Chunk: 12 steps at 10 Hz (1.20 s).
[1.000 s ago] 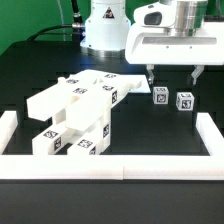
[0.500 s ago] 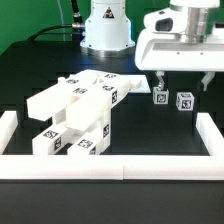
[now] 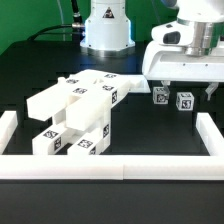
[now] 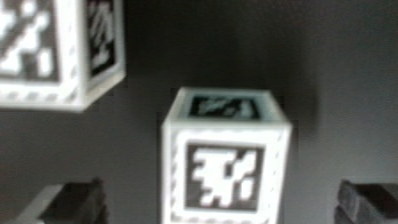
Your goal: Assemble chair
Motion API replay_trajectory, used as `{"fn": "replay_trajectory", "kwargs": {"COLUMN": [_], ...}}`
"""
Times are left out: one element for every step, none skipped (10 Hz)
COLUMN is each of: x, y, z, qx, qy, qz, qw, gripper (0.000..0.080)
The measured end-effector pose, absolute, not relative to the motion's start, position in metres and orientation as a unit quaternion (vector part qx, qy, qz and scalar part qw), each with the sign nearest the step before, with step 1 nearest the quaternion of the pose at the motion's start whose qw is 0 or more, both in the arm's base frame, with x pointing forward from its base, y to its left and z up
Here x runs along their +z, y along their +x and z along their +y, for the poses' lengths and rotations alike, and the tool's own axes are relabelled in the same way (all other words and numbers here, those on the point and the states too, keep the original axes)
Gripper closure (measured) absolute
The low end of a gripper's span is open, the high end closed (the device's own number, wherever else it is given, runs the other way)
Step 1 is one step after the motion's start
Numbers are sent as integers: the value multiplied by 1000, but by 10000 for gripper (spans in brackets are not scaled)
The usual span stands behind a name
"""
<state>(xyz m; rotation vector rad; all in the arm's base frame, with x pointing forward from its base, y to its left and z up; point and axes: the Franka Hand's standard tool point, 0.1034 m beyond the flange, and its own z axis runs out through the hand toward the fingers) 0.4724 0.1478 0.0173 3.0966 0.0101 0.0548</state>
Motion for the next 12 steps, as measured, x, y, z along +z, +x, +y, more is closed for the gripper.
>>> {"fn": "replay_trajectory", "kwargs": {"x": [15,12,10,8,8,8,9,9,9,9,9,11], "y": [470,469,467,467,468,469,470,470,471,472,473,474], "z": [151,151,150,150,148,146,145,144,142,139,134,130], "qx": [17,17,15,16,15,16,16,16,16,16,16,17], "qy": [1000,1000,999,999,999,999,999,999,999,999,999,999], "qz": [7,8,9,9,10,8,7,5,4,4,6,6], "qw": [24,25,26,27,28,28,28,28,28,28,28,28], "gripper": [151,151,151,151,151,274,412,516,516,515,515,515]}}
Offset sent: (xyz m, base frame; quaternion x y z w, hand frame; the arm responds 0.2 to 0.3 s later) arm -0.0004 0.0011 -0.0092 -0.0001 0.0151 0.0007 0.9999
